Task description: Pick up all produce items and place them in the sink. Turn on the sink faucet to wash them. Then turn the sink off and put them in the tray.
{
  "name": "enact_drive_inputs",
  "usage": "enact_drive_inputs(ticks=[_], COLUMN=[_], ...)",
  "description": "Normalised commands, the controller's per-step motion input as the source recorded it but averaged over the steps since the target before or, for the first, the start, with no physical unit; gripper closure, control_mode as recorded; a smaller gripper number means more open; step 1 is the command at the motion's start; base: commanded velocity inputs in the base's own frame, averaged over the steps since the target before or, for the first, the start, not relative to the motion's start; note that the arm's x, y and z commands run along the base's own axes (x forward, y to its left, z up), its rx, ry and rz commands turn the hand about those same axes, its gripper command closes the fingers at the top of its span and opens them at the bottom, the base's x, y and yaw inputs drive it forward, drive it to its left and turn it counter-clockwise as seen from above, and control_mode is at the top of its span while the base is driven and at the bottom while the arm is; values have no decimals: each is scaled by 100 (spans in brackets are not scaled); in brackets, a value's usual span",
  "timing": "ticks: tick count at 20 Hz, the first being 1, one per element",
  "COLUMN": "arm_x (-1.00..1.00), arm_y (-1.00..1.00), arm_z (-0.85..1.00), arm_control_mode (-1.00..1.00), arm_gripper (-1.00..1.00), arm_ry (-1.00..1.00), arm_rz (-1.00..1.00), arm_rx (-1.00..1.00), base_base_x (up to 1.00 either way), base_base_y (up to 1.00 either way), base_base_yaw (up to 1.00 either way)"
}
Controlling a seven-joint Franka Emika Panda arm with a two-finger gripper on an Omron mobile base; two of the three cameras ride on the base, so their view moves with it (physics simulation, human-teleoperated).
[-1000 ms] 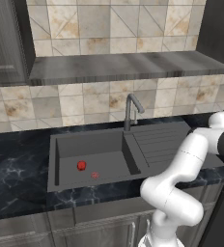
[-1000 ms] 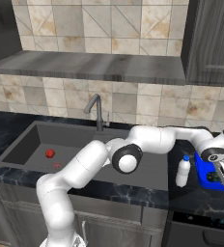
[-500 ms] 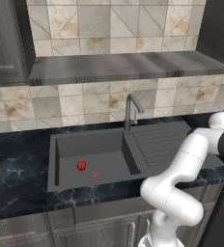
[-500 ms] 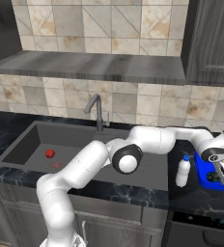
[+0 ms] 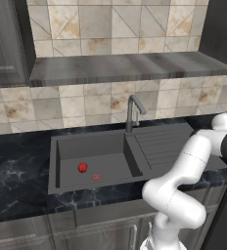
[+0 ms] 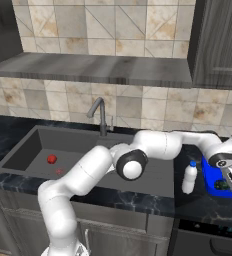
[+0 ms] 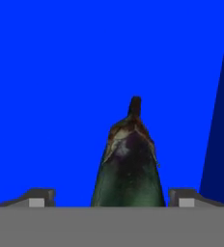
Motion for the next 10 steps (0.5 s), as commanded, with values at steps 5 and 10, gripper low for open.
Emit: enact_drive_inputs(ticks=[5,10], arm_x=[-2,-1], arm_y=[12,10], arm_z=[36,41], arm_control_mode=[-100,-100], arm_gripper=[-100,-100], arm_ry=[-4,-1], arm_rz=[0,0], arm_rx=[-4,-9], base_base_x=[0,0], base_base_y=[0,0], base_base_yaw=[0,0])
